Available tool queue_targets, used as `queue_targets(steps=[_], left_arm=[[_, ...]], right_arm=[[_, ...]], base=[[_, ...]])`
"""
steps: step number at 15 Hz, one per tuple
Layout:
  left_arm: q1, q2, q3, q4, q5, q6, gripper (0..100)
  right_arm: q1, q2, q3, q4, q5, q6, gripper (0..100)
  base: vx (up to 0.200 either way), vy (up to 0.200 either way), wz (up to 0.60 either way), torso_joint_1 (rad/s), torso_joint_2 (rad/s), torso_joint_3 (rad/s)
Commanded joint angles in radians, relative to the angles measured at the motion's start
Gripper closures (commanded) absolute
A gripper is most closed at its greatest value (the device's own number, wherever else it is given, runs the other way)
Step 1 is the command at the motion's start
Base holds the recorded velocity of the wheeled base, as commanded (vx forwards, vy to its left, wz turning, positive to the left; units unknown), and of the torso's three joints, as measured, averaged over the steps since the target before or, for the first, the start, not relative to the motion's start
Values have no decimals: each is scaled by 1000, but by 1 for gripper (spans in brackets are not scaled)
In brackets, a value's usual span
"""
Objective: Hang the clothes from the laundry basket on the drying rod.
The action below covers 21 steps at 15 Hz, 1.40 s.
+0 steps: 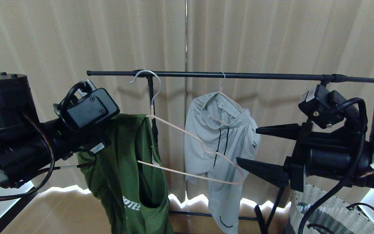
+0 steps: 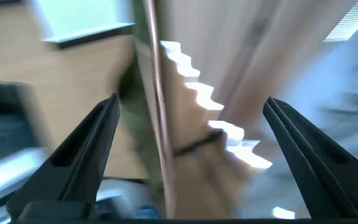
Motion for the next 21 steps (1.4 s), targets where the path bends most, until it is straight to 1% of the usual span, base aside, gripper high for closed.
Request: queue_targets(steps=[1, 2, 3, 4, 5, 7, 8, 9, 10, 12, 14, 15, 16, 17, 18, 19, 21], left_arm=[[3, -5, 17, 3, 51, -34, 100], [1, -2, 11, 9, 108, -88, 100], [-3, -1, 6, 10, 136, -129, 100], [-3, -1, 6, 10, 136, -129, 100], [-3, -4, -2, 16, 186, -254, 100], [-3, -5, -15, 16, 212, -369, 100], [-5, -4, -28, 18, 212, -407, 100], [-9, -5, -46, 18, 212, -448, 100], [-18, -5, -55, 18, 211, -465, 100], [-51, -7, -89, 18, 211, -481, 100], [-80, -4, -112, 18, 211, -481, 100], [-111, 1, -121, 18, 212, -481, 100], [-111, 1, -121, 18, 212, -481, 100], [-147, 6, -132, 27, 212, -481, 100], [-149, 6, -134, 29, 212, -481, 100], [-170, 6, -140, 30, 212, -481, 100], [-196, 7, -146, 30, 211, -479, 100]], right_arm=[[-16, -4, 23, -9, -57, -7, 0], [-16, -1, 26, -9, -97, -7, 0], [-13, 0, 27, -8, -114, -7, 0], [-13, 0, 27, -8, -114, -7, 0], [25, 2, 55, -8, -146, -3, 0], [56, 2, 70, -6, -166, 4, 0], [73, 5, 70, -3, -166, 16, 0], [111, 28, 65, -11, -169, 54, 0], [142, 39, 58, -11, -169, 82, 0], [189, 74, 33, -12, -169, 106, 0], [203, 106, 3, -12, -171, 116, 0], [211, 140, -25, -14, -171, 125, 0], [211, 140, -25, -14, -171, 125, 0], [212, 203, -74, -16, -171, 143, 0], [212, 207, -77, -16, -171, 145, 0], [232, 249, -111, -42, -174, 175, 0], [257, 310, -129, -75, -224, 183, 0]], base=[[0, 0, 0, 0, 0, 0], [0, 0, 0, 0, 0, 0], [0, 0, 0, 0, 0, 0], [0, 0, 0, 0, 0, 0], [0, 0, 0, 0, 0, 0], [0, 0, 0, 0, 0, 0], [0, 0, 0, 0, 0, 0], [0, 0, 0, 0, 0, 0], [0, 0, 0, 0, 0, 0], [0, 0, 0, 0, 0, 0], [0, 0, 0, 0, 0, 0], [0, 0, 0, 0, 0, 0], [0, 0, 0, 0, 0, 0], [0, 0, 0, 0, 0, 0], [0, 0, 0, 0, 0, 0], [0, 0, 0, 0, 0, 0], [0, 0, 0, 0, 0, 0]])
